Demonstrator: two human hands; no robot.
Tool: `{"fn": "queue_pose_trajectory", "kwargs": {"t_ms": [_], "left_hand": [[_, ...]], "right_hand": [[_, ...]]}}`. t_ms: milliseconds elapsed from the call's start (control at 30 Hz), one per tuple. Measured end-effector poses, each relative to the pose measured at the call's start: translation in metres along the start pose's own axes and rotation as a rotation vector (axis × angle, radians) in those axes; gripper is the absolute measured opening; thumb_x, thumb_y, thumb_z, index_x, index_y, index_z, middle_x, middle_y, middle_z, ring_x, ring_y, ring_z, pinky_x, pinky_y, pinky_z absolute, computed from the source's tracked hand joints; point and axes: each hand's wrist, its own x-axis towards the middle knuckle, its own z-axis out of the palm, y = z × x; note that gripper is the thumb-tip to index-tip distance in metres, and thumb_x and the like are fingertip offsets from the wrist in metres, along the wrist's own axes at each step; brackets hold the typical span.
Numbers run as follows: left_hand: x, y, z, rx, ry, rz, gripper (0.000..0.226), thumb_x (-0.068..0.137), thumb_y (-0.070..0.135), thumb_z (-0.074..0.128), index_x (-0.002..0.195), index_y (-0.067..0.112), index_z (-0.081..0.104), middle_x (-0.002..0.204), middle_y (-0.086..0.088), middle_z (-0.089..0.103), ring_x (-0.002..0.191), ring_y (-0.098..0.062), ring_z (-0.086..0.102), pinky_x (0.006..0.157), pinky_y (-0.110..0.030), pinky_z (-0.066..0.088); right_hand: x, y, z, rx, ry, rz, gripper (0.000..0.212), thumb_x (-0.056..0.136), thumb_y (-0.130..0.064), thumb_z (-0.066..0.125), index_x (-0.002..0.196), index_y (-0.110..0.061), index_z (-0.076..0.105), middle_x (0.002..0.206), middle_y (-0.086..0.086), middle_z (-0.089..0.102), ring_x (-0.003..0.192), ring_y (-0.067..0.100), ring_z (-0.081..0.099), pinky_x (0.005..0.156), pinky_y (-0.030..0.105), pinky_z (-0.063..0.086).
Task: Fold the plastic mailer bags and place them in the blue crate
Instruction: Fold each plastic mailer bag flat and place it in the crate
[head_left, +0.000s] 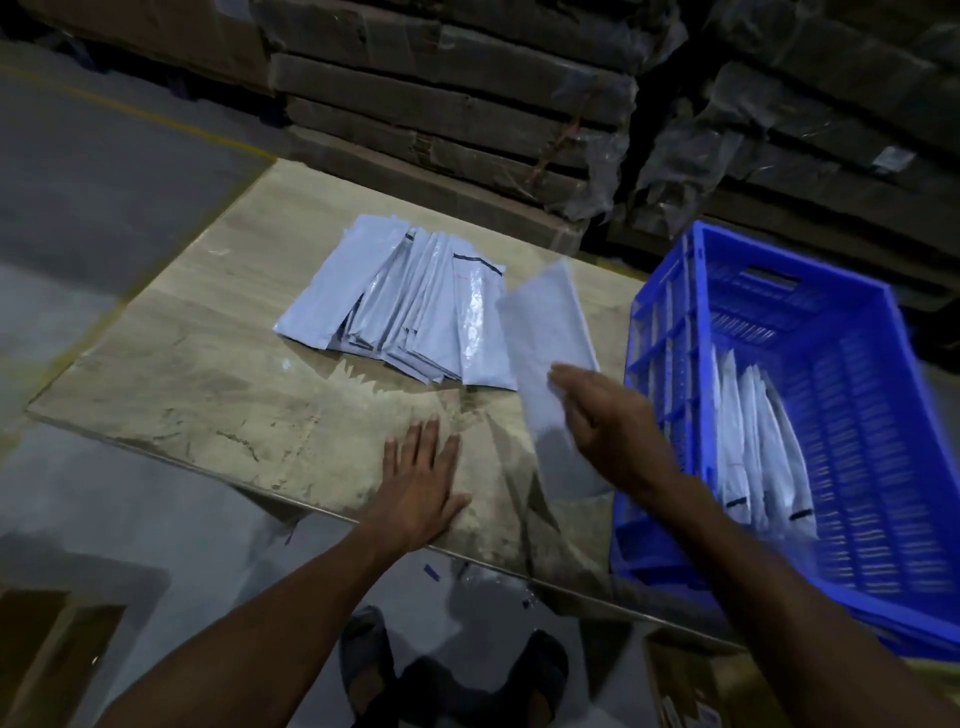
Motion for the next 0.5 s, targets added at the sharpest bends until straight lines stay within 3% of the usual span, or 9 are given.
{"fn": "queue_pose_trajectory", "kwargs": {"t_ms": [100,333,500], "left_hand": [[0.014,0.033,-0.004,0.065,-0.047,0.088,0.082,0.104,0.060,0.041,0.165,0.020,0.003,0.172,-0.017,-0.012,0.158,-0.040,-0.011,0.124,-0.060,0.001],[0.045,0.095,-0.009,0.126,-0.152,0.180,0.077,0.103,0.055,0.050,0.163,0.024,0.014,0.172,-0.014,-0.013,0.157,-0.039,-0.014,0.119,-0.069,0.010],[0.063,0.132,-0.008,0.134,-0.247,0.138,0.081,0.101,0.057,0.053,0.164,0.028,0.011,0.171,-0.010,-0.018,0.156,-0.041,-0.016,0.110,-0.081,0.011]], "right_hand": [[0.006,0.021,-0.041,-0.041,0.099,0.057,0.040,0.082,0.001,0.063,0.121,-0.002,0.069,0.124,0.013,0.070,0.107,0.025,0.068,0.093,0.029,0.047],[-0.016,0.073,-0.133,-0.100,0.236,0.189,0.039,0.082,0.006,0.071,0.120,-0.003,0.071,0.115,0.014,0.073,0.096,0.023,0.069,0.092,0.017,0.042],[-0.046,0.121,-0.185,-0.108,0.263,0.297,0.038,0.082,-0.001,0.069,0.119,-0.009,0.073,0.111,0.012,0.075,0.094,0.028,0.072,0.091,0.023,0.047]]}}
